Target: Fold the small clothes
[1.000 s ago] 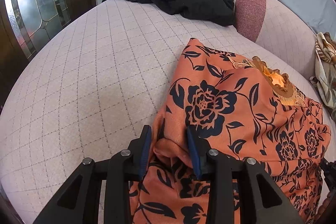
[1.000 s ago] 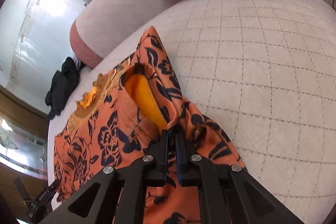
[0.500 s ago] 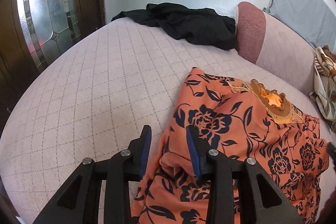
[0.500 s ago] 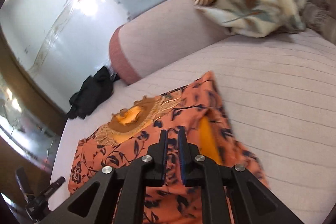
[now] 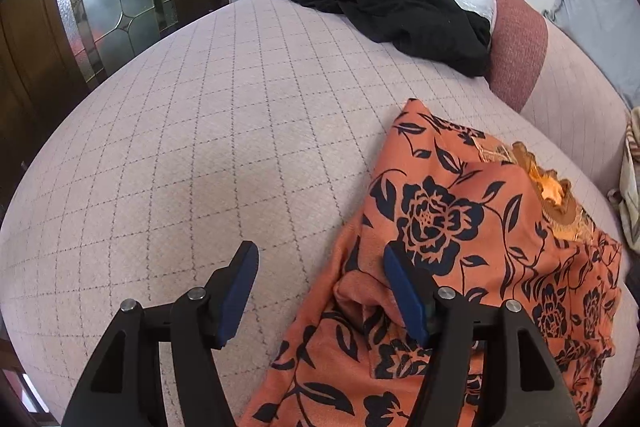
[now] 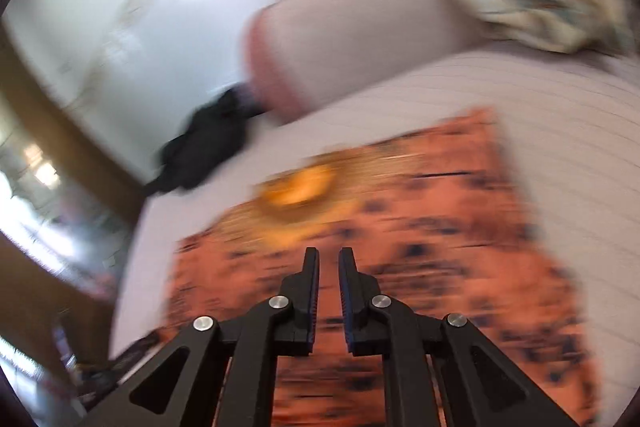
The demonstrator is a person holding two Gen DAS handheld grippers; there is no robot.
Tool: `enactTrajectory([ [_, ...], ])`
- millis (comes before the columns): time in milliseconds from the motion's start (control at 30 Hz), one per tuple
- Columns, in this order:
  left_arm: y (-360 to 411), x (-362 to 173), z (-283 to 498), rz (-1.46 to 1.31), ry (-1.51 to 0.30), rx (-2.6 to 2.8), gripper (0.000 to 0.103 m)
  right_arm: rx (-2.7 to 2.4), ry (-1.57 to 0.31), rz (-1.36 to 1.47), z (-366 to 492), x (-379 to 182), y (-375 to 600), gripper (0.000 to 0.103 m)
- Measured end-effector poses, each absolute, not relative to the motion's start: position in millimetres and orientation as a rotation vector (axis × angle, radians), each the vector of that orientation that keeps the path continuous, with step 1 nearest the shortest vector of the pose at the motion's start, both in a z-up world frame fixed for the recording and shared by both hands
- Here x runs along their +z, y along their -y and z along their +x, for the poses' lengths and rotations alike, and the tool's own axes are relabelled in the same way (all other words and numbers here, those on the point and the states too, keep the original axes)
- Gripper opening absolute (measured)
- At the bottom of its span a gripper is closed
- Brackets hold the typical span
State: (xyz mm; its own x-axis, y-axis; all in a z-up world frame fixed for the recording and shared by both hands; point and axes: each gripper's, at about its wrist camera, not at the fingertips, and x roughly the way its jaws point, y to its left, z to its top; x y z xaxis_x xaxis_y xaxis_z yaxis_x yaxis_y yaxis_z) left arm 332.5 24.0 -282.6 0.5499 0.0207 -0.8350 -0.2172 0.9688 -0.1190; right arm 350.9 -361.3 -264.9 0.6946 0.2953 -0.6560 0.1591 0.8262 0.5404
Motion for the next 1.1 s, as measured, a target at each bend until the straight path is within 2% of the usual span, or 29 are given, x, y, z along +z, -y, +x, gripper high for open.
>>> enactTrajectory([
  [200, -32.2, -280.1, 329.6, -0.25, -0.989, 0.143, 0.066, 0.338, -0.929, 0.606, 413.5, -269.7, 255.8, 0.012],
  [433, -28.6, -281.2, 332.7, -0.223, -0.995, 0.127, 0.066, 0.153, -1.097, 0.577, 459.9, -334.9, 217.7, 0.011],
  [567, -27.4, -276.0, 332.3, -0.227, -0.969, 0.101, 0.066, 0.16, -1.051, 0.715, 451.7, -331.2, 235.8, 0.011],
  [767, 7.3, -258.4, 321.4, -0.086, -0.873, -0.024, 0.067, 0.123, -0.945, 0.654, 401.6, -296.5, 282.3, 0.012],
  [833, 27.7, -266.7, 320.5, -0.014, -0.902, -0.083, 0.076, 0.087, -0.921, 0.645, 383.9, -292.9, 306.4, 0.012],
  [967, 54.9, -297.2, 324.2, 0.105, -1.026, -0.124, 0.077, -0.017, -0.997, 0.604, 361.1, -309.7, 349.6, 0.015],
  [1033, 59.5, -298.4, 322.1, 0.142, -1.006, -0.117, 0.077, -0.046, -1.085, 0.615, 355.9, -329.6, 362.2, 0.016],
  [1100, 56.3, -294.8, 321.2, 0.115, -1.007, -0.119, 0.077, 0.007, -1.054, 0.647, 344.0, -326.9, 371.1, 0.015],
])
